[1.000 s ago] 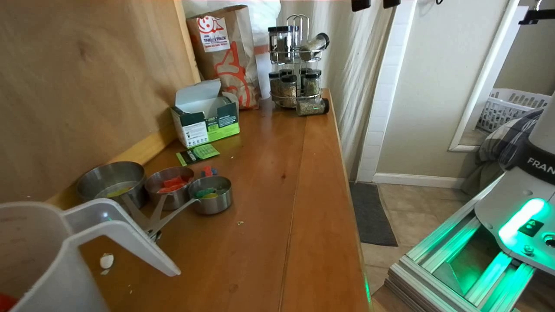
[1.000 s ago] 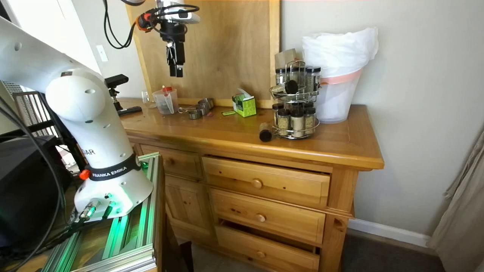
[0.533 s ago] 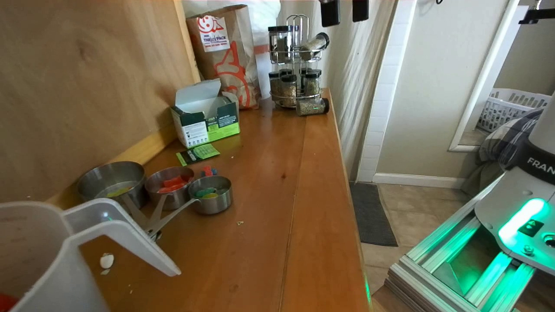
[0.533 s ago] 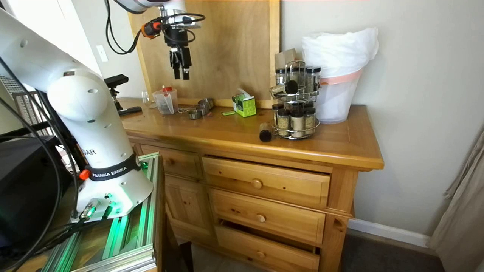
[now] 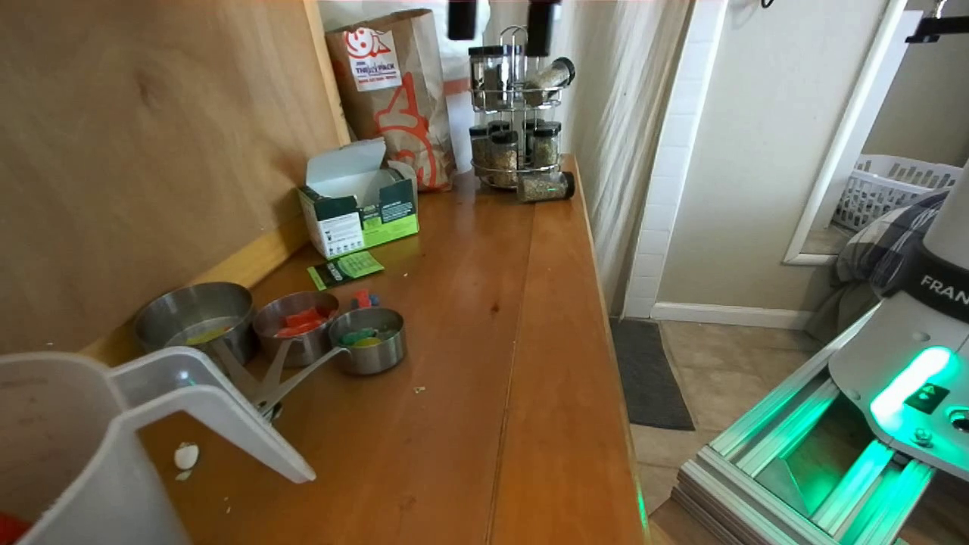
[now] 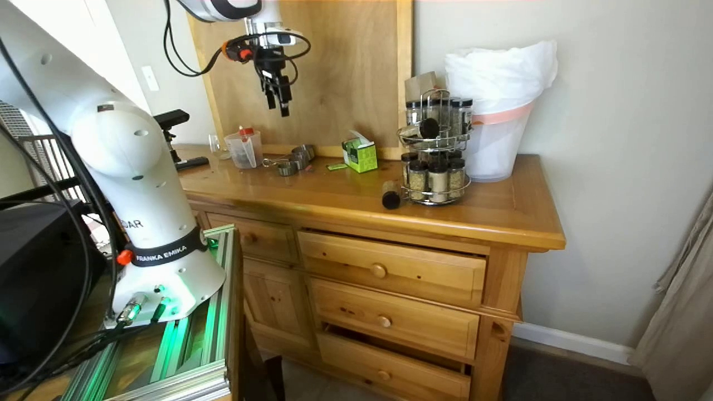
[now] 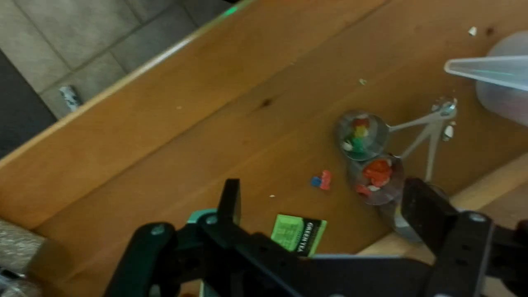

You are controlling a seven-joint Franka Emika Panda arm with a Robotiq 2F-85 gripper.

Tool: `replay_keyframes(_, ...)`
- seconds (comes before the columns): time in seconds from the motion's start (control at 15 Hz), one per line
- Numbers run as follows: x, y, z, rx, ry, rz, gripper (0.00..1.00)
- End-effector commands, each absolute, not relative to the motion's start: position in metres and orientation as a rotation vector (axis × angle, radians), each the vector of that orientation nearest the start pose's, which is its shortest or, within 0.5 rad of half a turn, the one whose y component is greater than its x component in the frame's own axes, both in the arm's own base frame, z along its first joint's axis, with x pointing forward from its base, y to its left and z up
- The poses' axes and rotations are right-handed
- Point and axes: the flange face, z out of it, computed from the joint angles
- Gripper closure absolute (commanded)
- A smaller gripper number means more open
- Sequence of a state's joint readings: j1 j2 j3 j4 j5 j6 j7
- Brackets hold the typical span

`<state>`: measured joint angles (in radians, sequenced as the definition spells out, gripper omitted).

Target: Put the green object into the box

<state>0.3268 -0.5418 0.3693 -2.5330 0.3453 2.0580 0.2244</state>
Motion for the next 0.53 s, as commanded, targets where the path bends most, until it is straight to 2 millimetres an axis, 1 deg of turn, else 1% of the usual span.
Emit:
replay_keyframes(0.0, 0.317, 0.316, 0.430, -2.878, -0.355, -0.013, 0.00)
replay_keyframes(0.2, 0.337, 0.340, 0.408, -2.926, -0.219, -0.088, 0.00)
replay_keyframes(0.27, 0.342, 0.342, 0.404, -2.934, -0.195, -0.079, 0.00)
replay_keyframes(0.33, 0.325, 0.328, 0.412, -2.922, -0.260, -0.083, 0.00)
replay_keyframes(0.47, 0.334, 0.336, 0.401, -2.931, -0.227, -0.063, 0.00)
